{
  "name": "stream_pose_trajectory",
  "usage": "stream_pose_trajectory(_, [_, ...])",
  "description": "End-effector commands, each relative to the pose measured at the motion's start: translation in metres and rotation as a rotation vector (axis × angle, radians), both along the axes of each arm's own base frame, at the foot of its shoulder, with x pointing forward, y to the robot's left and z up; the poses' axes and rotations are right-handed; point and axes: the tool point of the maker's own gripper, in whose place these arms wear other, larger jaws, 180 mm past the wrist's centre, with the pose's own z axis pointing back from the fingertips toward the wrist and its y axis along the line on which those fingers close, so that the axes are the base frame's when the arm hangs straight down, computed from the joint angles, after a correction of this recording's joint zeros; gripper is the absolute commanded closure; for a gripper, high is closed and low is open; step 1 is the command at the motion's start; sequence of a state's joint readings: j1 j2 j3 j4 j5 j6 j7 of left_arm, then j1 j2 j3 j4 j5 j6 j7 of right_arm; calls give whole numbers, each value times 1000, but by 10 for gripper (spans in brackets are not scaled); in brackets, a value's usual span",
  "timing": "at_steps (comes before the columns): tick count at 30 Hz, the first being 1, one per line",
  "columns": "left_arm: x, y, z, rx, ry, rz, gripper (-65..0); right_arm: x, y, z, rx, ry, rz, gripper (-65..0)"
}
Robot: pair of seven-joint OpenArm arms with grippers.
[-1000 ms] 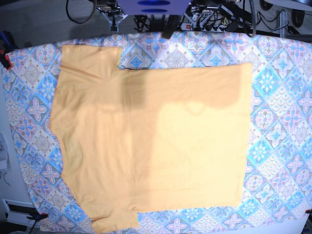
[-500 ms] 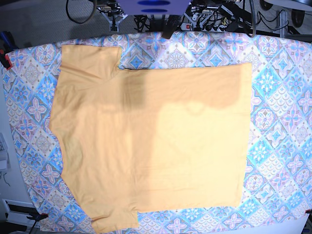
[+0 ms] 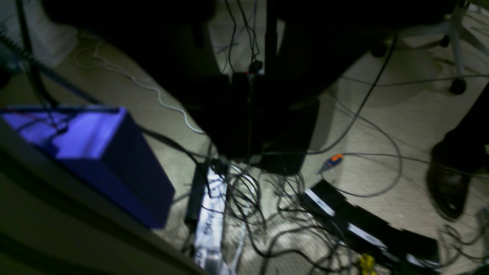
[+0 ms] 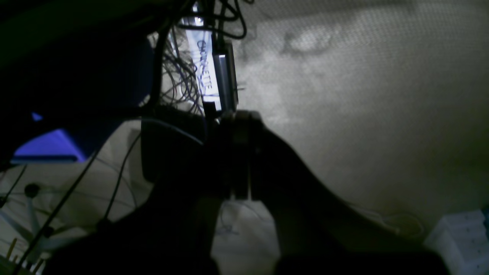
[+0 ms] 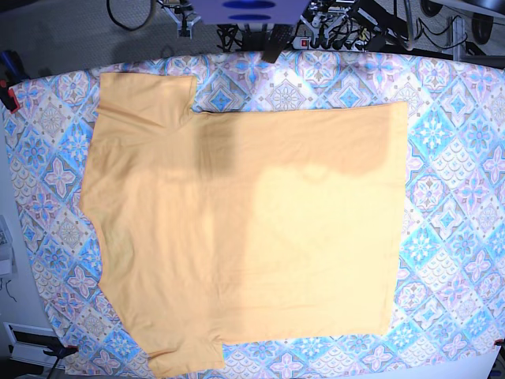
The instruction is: Fold the T-shirt properly
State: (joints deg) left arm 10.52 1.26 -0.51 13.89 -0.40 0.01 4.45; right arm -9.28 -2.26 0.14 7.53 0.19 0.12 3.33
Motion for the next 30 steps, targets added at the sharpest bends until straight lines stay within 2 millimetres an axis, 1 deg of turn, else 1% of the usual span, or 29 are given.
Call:
stream_pose_trajectory(1, [-4,5,0,11,3,-2,0,-2,-2,1,-5,-11,1,-2])
stream_pose_trajectory(3, [-13,6,1,12,17,-2,0,-7,-3,2,-8,-13,1,-2])
stream_pose_trajectory(6, [-15,21,2,33,20,-5,0,-21,-5,4,-10,3,1,-2])
stream_pose_trajectory(9, [-27,24,3,38,37,-7,0,-30,-6,5,-14,9,2,-2])
stream_pose_trajectory(10, [-26,25,3,40,31,-7,0,-31,-7,6,-15,6,2,-2])
stream_pose_trajectory(11, [-29,26,4,41,30,-8,0,-34,-10,7,-20,6,3,-2])
stream_pose_trajectory(12, [-31,32,6,51,25,-11,0,-34,-17,7,-30,0,6,-1])
stream_pose_trajectory(13, [-32,35,7,56,19,-12,0,-34,-19,8,-34,-5,7,-1])
stream_pose_trajectory(17, [-36,40,14,64,-18,-19,0,-43,-23,11,-41,-8,8,0])
stream_pose_trajectory(19, [-38,50,19,79,-35,-28,0,-50,-25,14,-45,-9,10,0])
stream_pose_trajectory(20, [-40,51,20,80,-41,-30,0,-51,-27,15,-50,-12,11,0])
stream_pose_trajectory(22, [-42,52,23,81,-49,-32,0,-52,-41,17,-70,-21,20,0])
stream_pose_trajectory(24, [-47,52,25,83,-46,-34,0,-53,-44,19,-76,-26,23,0])
stream_pose_trajectory(25, [-48,55,26,87,-46,-37,0,-57,-44,19,-76,-21,23,0])
stream_pose_trajectory(26, [-48,64,28,99,-49,-44,0,-59,-45,20,-77,-20,22,0])
stream_pose_trajectory(27, [-52,67,29,104,-48,-45,0,-61,-45,21,-79,-20,20,0])
stream_pose_trajectory(30, [-51,71,35,106,-73,-1,0,-62,-59,24,-100,-30,29,0])
